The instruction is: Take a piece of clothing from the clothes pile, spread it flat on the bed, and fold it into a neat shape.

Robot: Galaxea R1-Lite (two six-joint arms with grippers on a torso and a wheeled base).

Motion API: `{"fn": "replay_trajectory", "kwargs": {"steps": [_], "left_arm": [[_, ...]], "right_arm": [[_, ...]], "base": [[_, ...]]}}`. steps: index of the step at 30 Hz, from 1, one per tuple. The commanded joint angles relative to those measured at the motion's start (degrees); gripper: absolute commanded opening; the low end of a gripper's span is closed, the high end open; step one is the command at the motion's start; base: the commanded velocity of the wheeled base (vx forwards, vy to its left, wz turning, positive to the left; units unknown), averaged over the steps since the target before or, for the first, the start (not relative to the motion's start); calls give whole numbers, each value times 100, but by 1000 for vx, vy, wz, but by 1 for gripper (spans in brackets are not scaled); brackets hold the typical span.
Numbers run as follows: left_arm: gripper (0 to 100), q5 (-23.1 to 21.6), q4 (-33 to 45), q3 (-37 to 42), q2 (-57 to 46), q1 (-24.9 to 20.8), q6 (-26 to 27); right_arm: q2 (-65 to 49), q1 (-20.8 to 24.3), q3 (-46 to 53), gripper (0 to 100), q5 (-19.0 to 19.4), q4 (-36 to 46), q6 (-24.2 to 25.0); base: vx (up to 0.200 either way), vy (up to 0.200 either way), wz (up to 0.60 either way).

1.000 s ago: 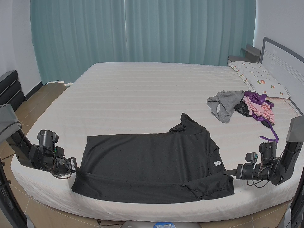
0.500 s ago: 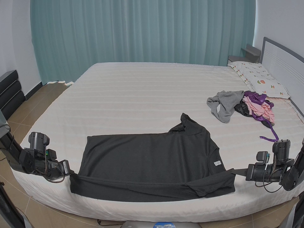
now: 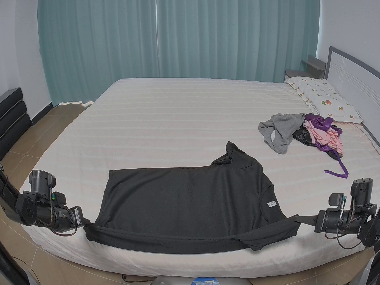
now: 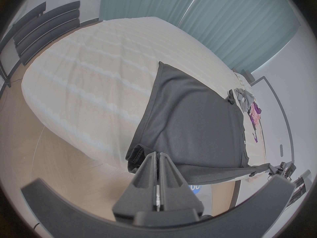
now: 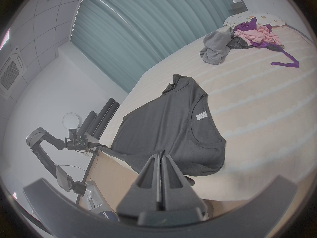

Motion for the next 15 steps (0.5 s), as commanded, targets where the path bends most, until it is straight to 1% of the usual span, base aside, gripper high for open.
{"fn": "replay_trajectory", "kwargs": {"steps": [1, 9, 13, 15], "left_arm": [[0, 17, 12, 95, -71, -3, 1], [0, 17, 3, 122, -1, -3, -7], [0, -1, -14, 51, 131, -12, -69], [0, -1, -23, -151, 412, -29, -218]], "right_arm": [[-184, -56, 124, 0, -2, -9, 1], [-158, -91, 274, 0, -37, 8, -43], [1, -82, 186, 0, -63, 35, -17], [335, -82, -60, 0, -81, 0, -8]], "base": [[0, 0, 0], [0, 0, 0], [0, 0, 0], [0, 0, 0]]}}
